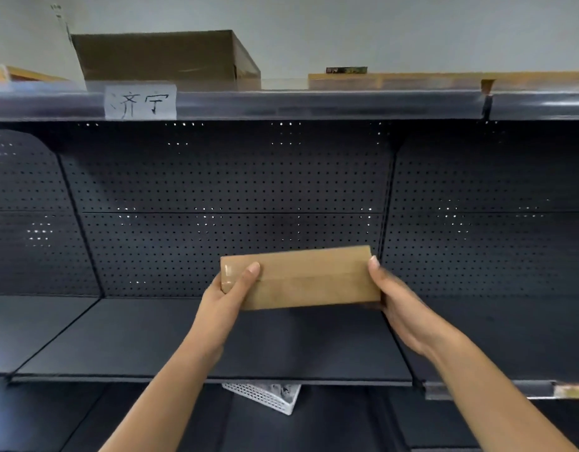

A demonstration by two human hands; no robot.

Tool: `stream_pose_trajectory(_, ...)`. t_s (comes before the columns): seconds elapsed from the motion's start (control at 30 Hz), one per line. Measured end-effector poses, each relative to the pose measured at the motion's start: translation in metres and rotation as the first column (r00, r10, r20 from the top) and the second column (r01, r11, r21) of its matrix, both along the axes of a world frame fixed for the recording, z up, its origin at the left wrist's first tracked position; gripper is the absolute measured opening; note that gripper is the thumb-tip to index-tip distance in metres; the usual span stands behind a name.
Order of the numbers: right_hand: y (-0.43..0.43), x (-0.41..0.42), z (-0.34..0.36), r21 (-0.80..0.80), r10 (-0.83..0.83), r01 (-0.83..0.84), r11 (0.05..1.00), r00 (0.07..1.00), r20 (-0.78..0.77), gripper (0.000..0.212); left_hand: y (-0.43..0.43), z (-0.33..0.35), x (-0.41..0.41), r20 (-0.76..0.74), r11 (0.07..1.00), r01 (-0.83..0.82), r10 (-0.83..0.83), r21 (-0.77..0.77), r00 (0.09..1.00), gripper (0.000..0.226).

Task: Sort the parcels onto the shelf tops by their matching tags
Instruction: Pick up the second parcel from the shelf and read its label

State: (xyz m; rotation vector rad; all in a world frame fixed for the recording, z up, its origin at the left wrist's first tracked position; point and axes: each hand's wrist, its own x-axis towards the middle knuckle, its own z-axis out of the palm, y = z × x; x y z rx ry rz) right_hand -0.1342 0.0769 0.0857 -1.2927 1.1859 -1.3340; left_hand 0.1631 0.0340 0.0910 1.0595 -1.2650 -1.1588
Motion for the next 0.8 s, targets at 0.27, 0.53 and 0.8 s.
stream_pose_trajectory(0.27, -0.007, -0.008, -0.011, -0.257, -0.198, 0.162, 0.953, 0.973, -0.118, 0.038, -0.010, 0.020, 0.006, 0.000, 0.988, 0.141, -0.141, 0.065, 0.990, 0.065)
stream_pose_trajectory(0.53, -0.013, 0.000, -0.002, -0.346, -0.381, 0.376, 0.860, 0.923, 0.057, 0.018, -0.006, 0.003, 0.002, 0.139, 0.954, 0.245, -0.223, -0.171, 0.965, 0.077)
stream_pose_trajectory(0.8, -0.016, 0.009, 0.027, -0.271, -0.460, 0.452, 0.850, 0.887, 0.038, 0.033, -0.019, 0.000, -0.006, 0.238, 0.938, 0.173, -0.101, -0.301, 0.966, 0.107)
